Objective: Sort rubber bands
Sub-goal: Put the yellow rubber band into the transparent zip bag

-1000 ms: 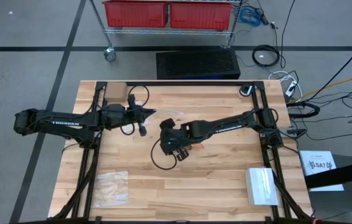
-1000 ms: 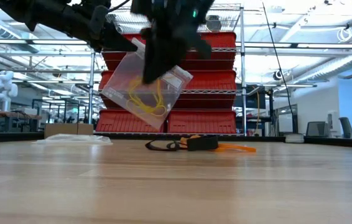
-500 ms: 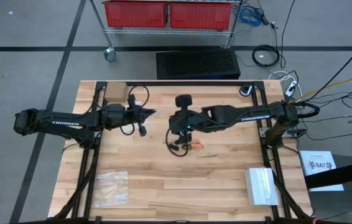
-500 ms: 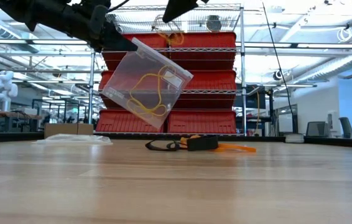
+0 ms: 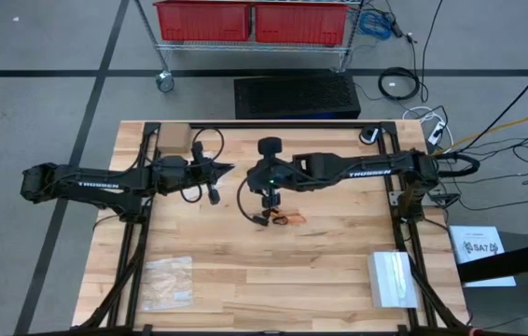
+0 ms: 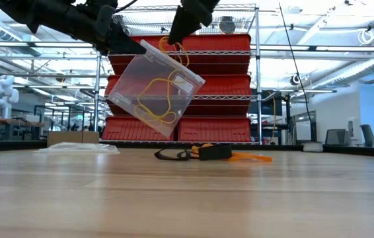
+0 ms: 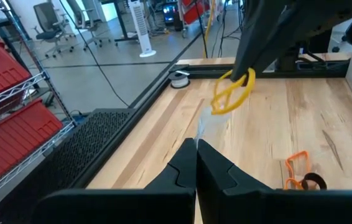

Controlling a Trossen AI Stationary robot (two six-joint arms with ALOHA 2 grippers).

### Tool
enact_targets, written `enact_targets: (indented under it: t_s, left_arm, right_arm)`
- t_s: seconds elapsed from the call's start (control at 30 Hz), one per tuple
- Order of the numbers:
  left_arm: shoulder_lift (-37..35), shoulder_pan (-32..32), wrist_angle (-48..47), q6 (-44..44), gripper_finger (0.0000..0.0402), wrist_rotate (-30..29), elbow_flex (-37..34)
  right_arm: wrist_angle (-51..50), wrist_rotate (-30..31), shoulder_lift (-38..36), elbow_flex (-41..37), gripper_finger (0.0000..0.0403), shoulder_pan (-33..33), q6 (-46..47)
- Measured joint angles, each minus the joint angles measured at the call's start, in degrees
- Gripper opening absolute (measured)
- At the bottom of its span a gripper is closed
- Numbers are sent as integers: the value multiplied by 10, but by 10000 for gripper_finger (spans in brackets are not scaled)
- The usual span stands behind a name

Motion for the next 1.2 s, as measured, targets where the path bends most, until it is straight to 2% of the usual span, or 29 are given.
enact_targets:
  t_s: [0.13, 0.27, 0.67, 0.83, 0.93, 1.07, 1.2]
  left_arm:
    - [0, 0, 5, 0, 0, 0, 0]
    - [0, -1, 6, 0, 0, 4, 0]
    - [0, -5, 8, 0, 0, 5, 0]
    - [0, -5, 10, 1, 0, 5, 0]
    - [0, -5, 14, 0, 0, 5, 0]
    - [0, -5, 14, 0, 0, 5, 0]
    - [0, -5, 13, 0, 0, 5, 0]
  right_arm:
    - [0, -8, 0, 0, 0, -6, 15]
    - [2, -63, 3, 0, 0, -19, 40]
    - [9, -67, 18, 0, 0, -49, 70]
    - [9, -126, 21, 0, 0, -58, 94]
    - [5, -138, 32, 0, 1, -59, 102]
    - [4, -138, 36, 0, 21, -58, 102]
    - [8, -138, 34, 0, 59, -57, 102]
